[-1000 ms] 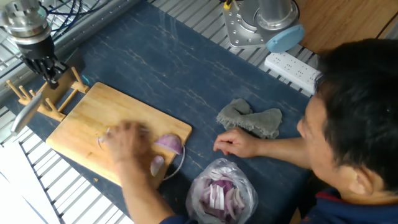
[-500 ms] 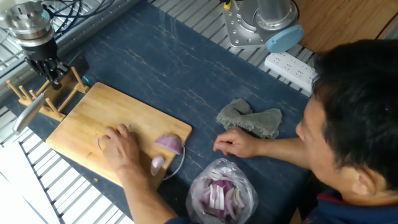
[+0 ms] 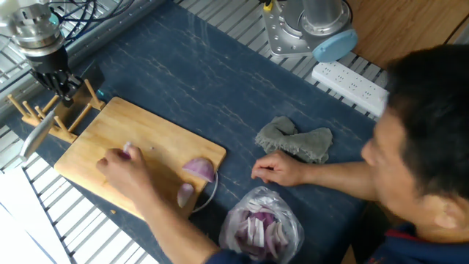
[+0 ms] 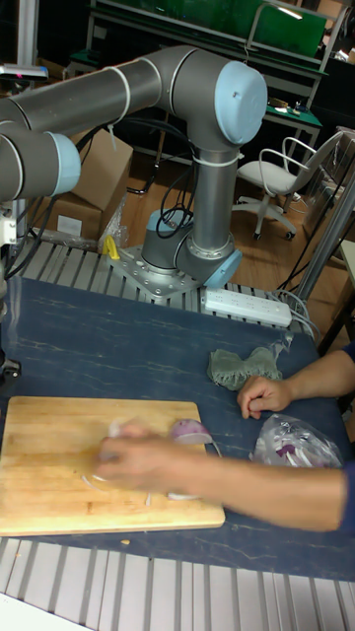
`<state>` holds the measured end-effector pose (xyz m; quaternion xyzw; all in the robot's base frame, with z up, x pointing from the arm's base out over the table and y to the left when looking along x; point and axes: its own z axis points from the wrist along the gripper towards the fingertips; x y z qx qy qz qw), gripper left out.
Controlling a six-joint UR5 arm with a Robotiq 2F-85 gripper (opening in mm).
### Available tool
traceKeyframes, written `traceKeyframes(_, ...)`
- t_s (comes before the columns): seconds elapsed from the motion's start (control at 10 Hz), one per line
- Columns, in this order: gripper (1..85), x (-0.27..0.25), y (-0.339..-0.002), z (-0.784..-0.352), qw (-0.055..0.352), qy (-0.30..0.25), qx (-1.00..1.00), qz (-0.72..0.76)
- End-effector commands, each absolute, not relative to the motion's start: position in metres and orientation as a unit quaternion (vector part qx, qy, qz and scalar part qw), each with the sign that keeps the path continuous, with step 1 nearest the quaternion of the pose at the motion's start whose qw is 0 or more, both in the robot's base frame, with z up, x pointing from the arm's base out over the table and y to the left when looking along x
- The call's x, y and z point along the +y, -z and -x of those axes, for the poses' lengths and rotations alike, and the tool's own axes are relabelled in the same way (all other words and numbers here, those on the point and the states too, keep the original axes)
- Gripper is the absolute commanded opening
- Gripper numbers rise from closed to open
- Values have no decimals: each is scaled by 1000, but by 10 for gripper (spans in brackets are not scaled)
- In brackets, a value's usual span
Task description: Chop the onions
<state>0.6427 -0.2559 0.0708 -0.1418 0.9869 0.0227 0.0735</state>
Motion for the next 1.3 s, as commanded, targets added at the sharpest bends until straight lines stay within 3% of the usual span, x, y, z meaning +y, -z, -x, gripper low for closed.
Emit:
traceKeyframes(0.0,333,-254,-72,-645,77,-28,985,154)
traceKeyframes(0.5,477,-251,-73,-653,90,-30,981,168)
traceKeyframes(1.2,743,-241,-74,-649,87,-51,978,184)
